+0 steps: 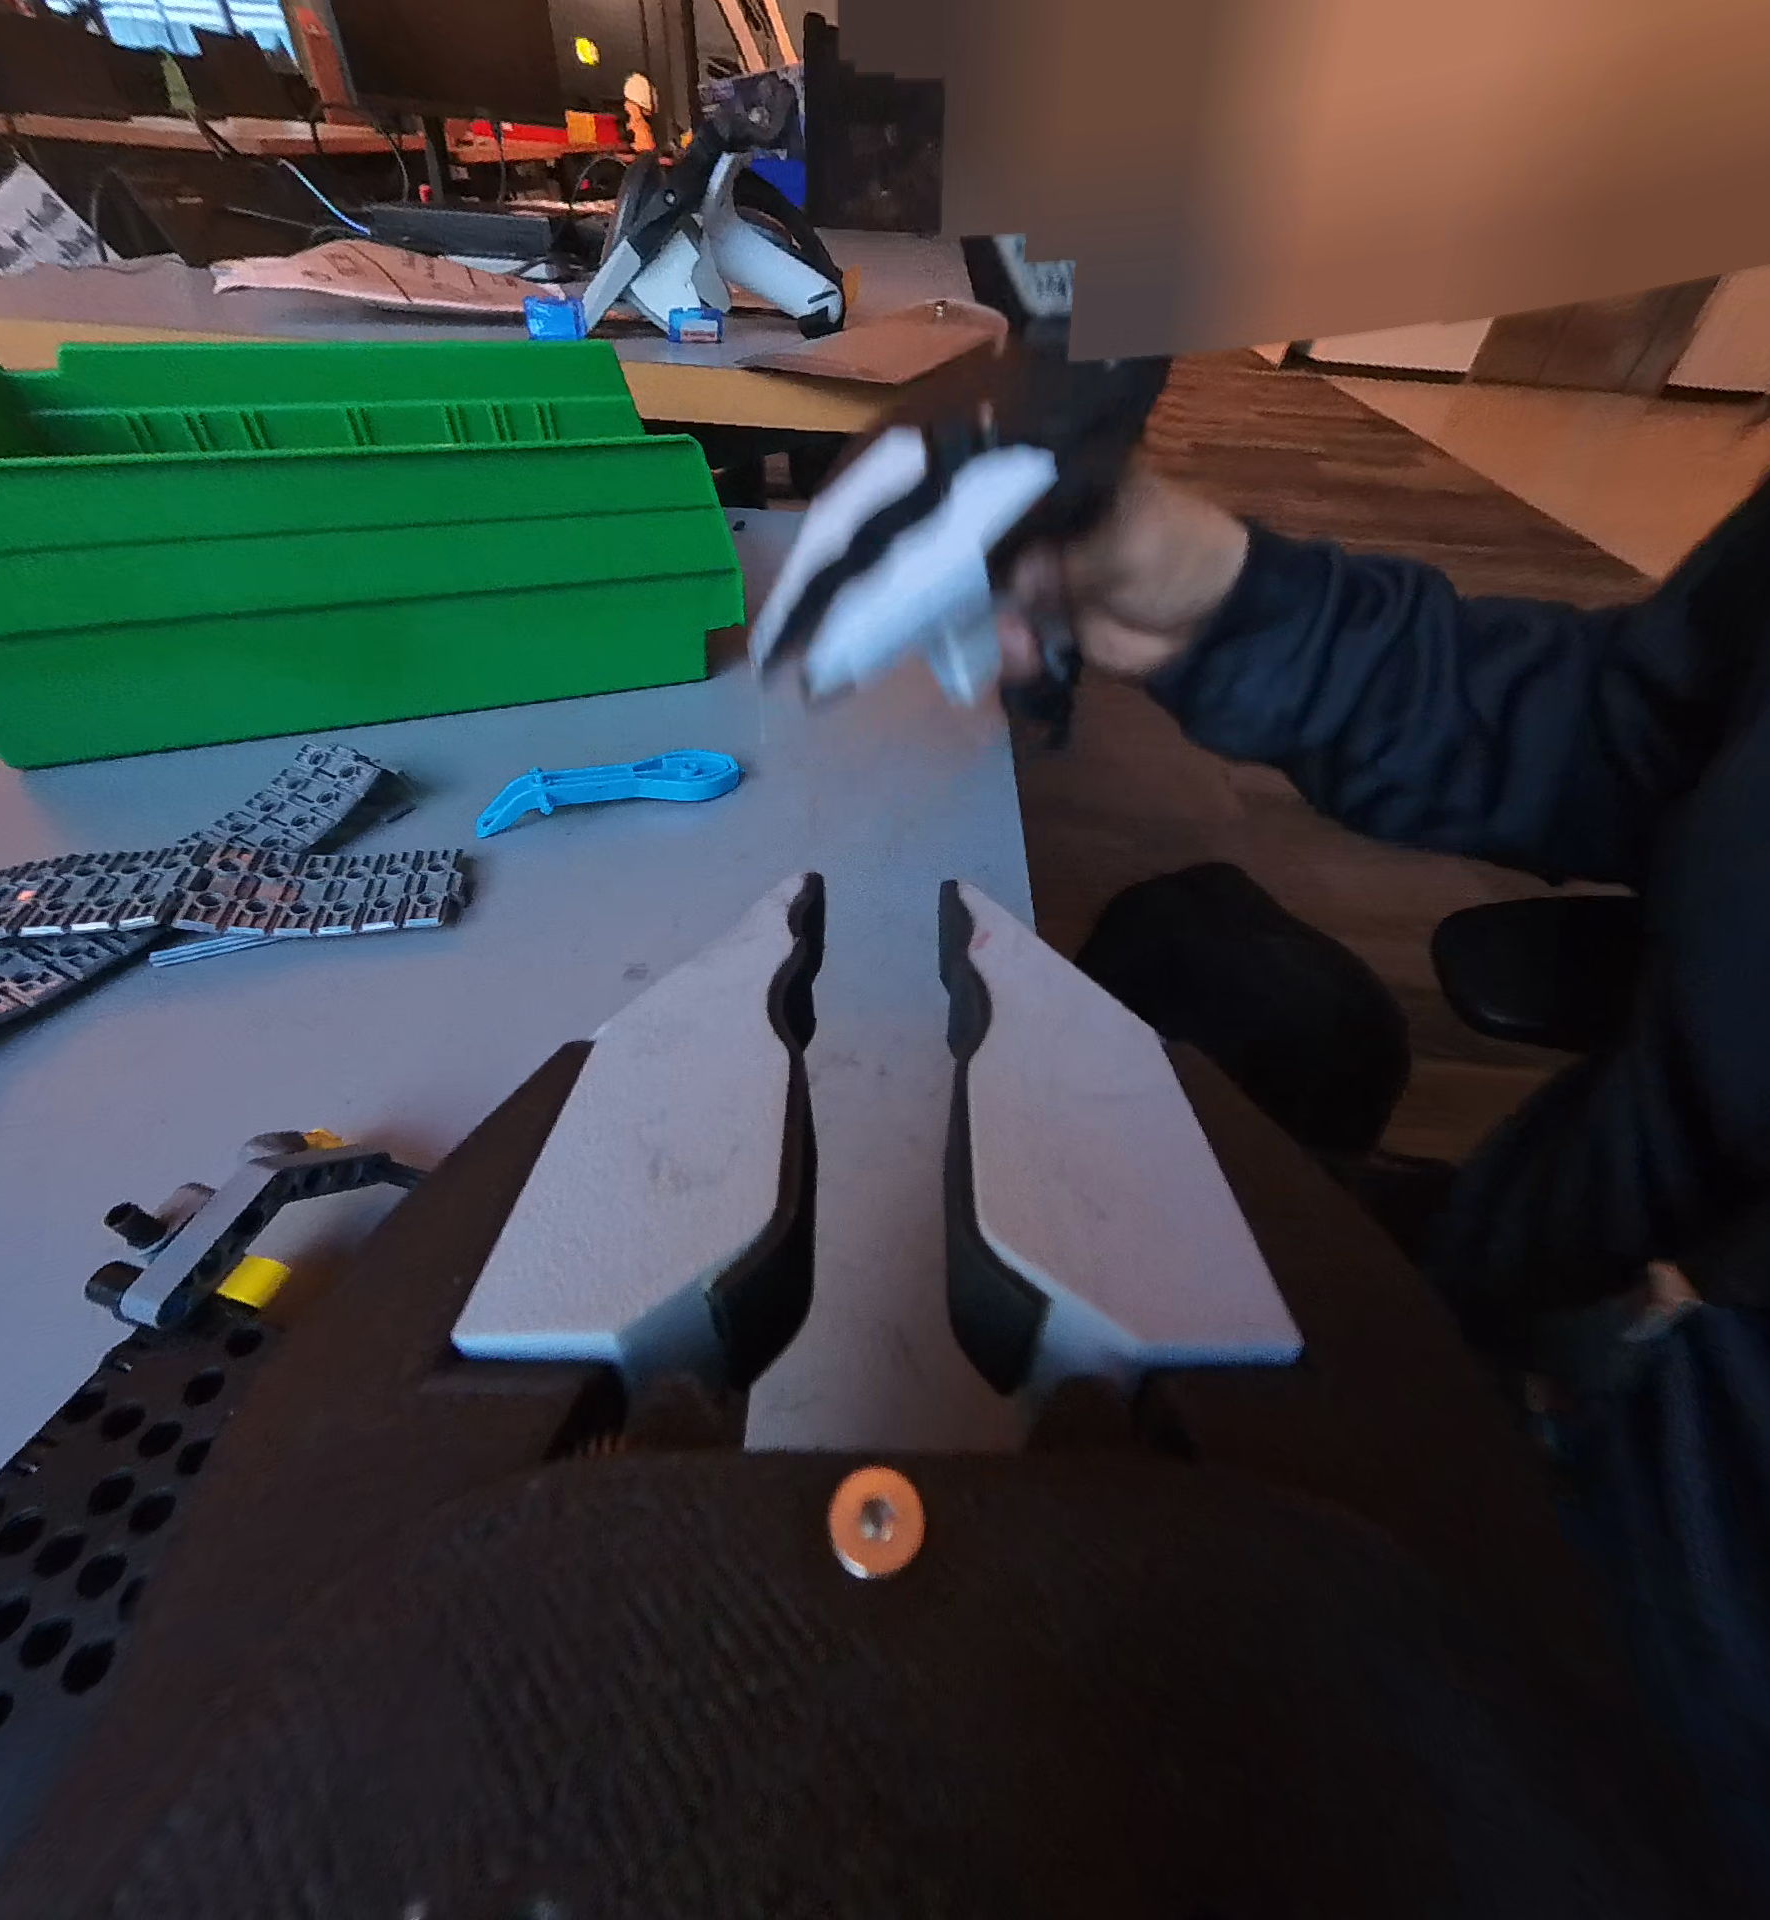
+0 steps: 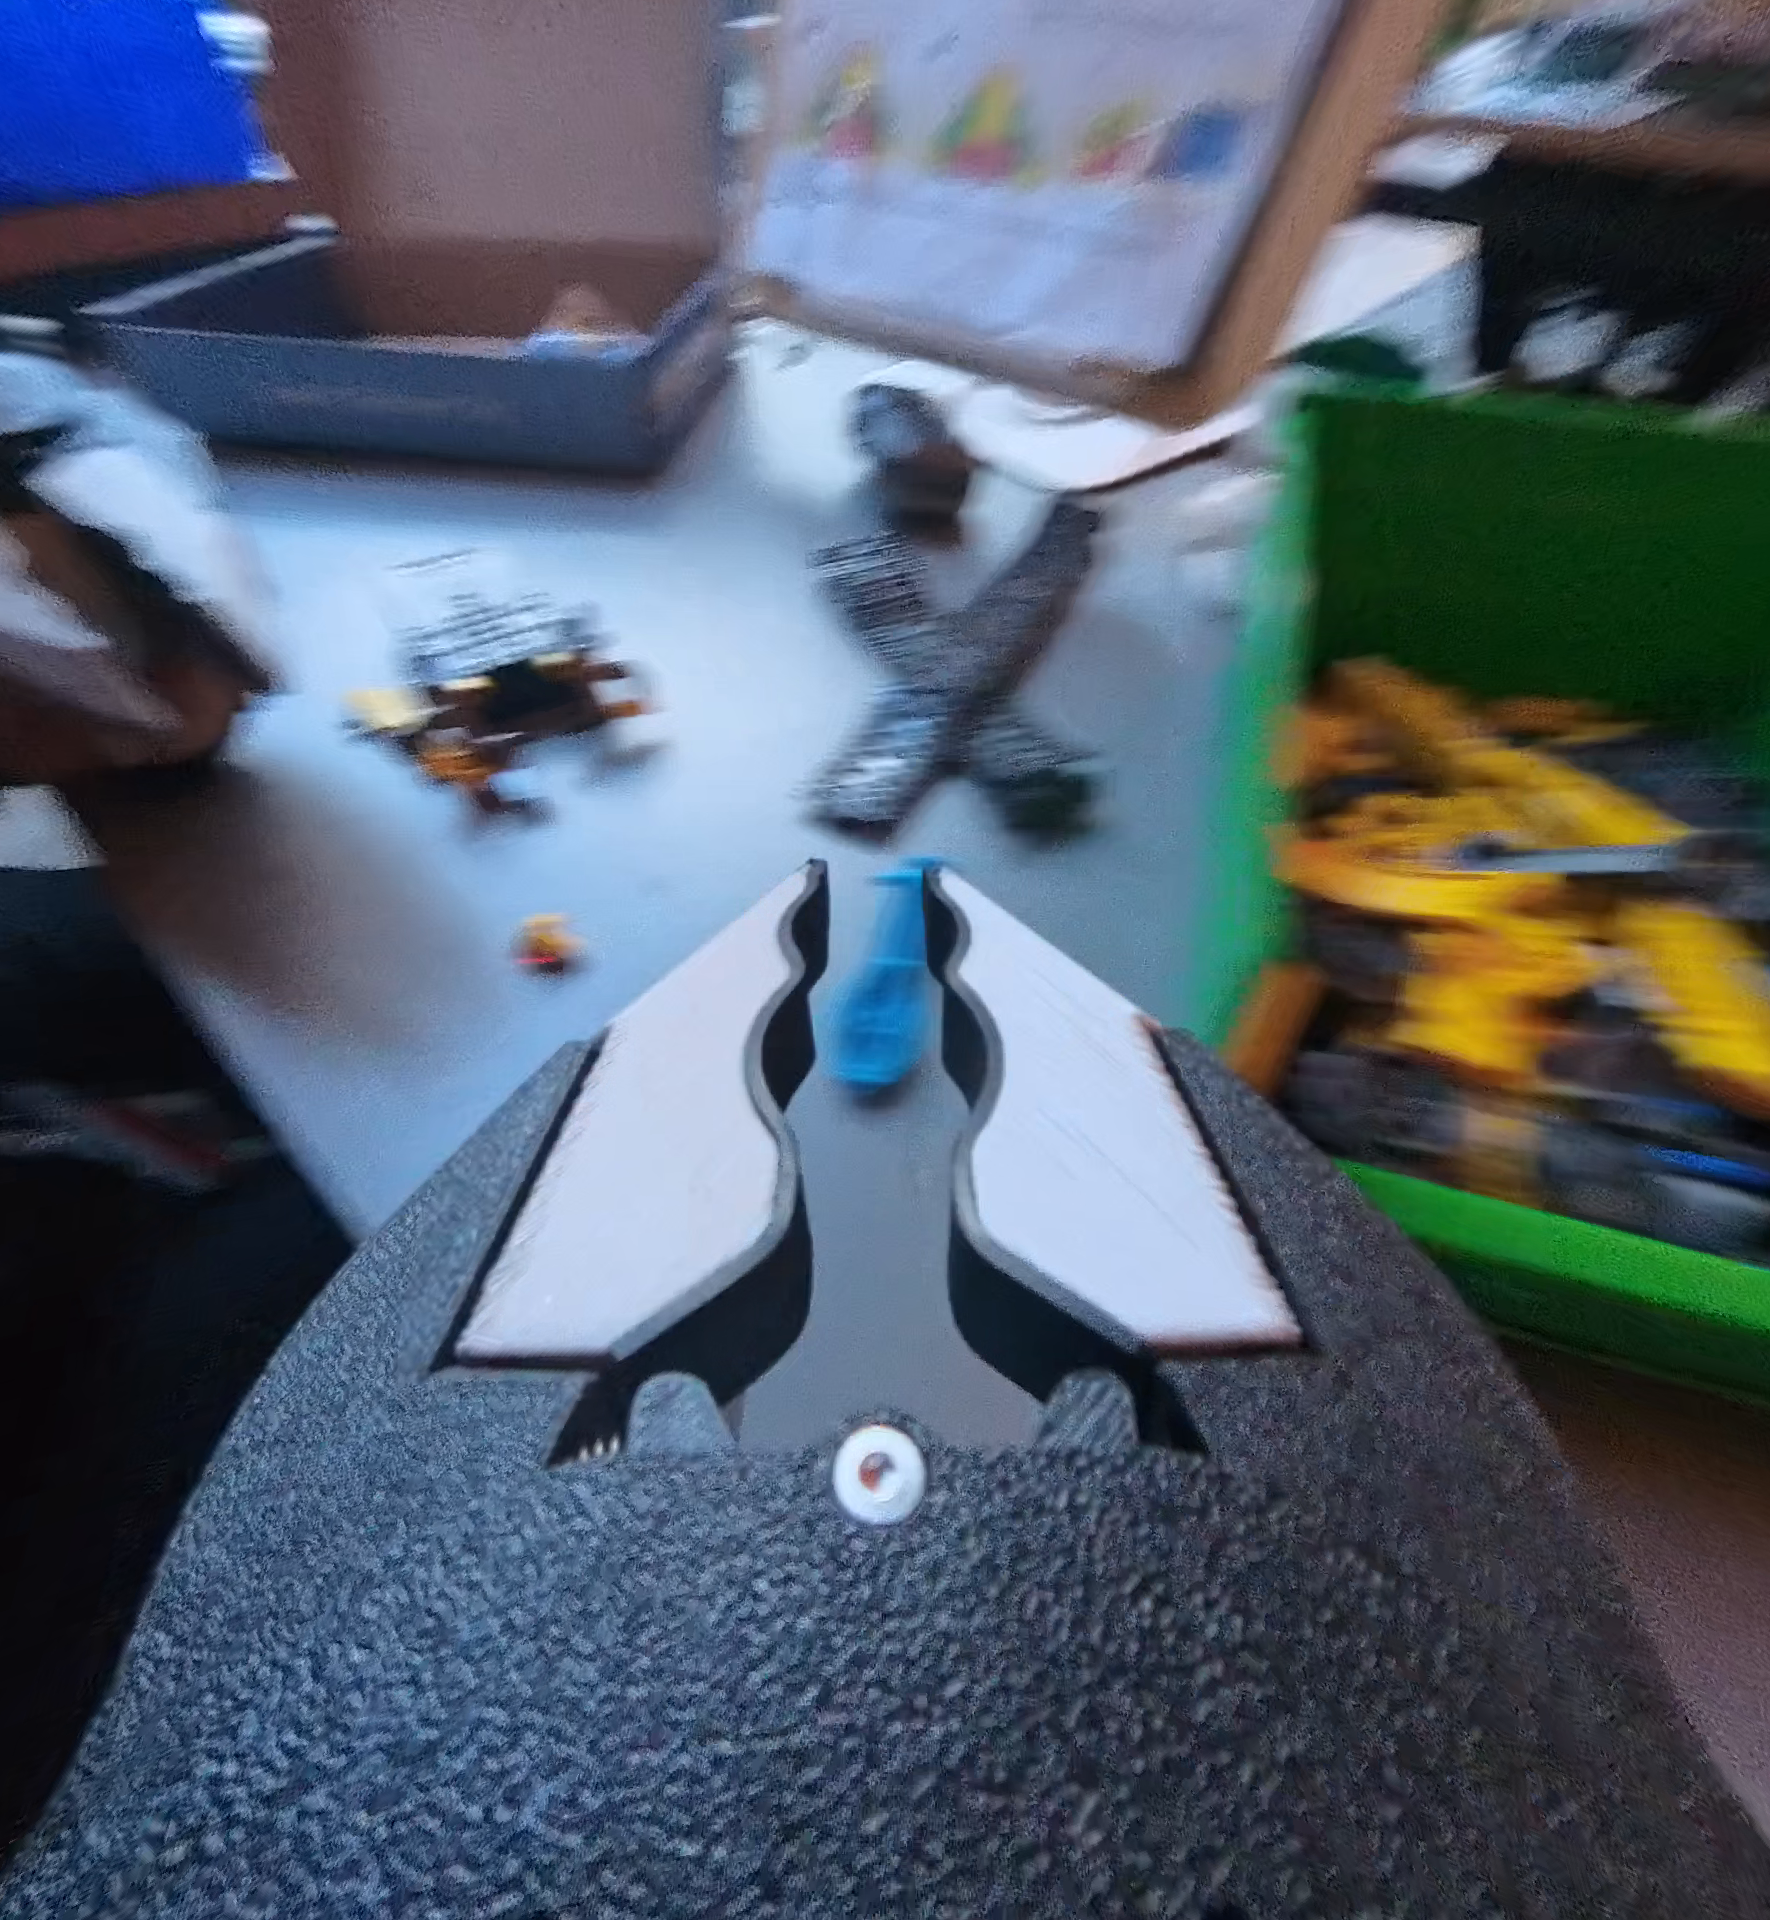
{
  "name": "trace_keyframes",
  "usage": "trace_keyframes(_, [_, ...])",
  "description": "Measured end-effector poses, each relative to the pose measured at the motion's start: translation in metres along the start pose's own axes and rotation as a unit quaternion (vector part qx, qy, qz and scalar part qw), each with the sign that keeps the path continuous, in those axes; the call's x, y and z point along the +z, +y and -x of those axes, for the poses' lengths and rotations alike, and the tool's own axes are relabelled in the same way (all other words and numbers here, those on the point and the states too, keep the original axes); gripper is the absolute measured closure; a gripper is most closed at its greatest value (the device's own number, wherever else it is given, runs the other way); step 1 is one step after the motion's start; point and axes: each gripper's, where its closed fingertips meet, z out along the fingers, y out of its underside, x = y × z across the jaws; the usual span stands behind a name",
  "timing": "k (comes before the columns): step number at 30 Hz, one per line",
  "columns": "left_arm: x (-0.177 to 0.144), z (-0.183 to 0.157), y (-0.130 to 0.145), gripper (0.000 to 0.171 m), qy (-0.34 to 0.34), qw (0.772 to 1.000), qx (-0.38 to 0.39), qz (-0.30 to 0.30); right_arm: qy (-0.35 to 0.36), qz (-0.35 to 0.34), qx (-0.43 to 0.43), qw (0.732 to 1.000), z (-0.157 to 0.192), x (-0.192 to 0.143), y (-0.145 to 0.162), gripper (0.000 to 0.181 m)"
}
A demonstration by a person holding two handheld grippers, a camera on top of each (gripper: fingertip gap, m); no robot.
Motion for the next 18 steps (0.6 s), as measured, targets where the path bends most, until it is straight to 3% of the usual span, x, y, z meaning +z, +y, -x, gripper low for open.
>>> trace_keyframes(3, [-0.004, 0.007, -0.001, 0.155, -0.028, 1.000, 0.005, -0.004, 0.120, 0.033, -0.032, 0.992, -0.100, -0.038, -0.010, 0.168])
trace_keyframes(5, [-0.007, 0.012, -0.001, 0.159, -0.042, 0.999, 0.003, -0.007, 0.111, 0.088, -0.030, 0.989, -0.143, -0.045, -0.008, 0.168])
trace_keyframes(9, [-0.008, 0.017, -0.001, 0.157, -0.039, 0.999, -0.026, -0.012, 0.023, 0.210, -0.016, 0.977, -0.173, -0.014, 0.016, 0.172])
trace_keyframes(13, [-0.005, 0.017, 0.003, 0.157, -0.033, 0.999, -0.034, 0.006, -0.018, 0.342, -0.041, 0.939, -0.178, 0.020, 0.057, 0.176])
trace_keyframes(18, [-0.002, 0.014, 0.006, 0.158, -0.030, 0.999, -0.021, 0.018, -0.013, 0.360, -0.106, 0.927, -0.188, 0.066, 0.050, 0.177])
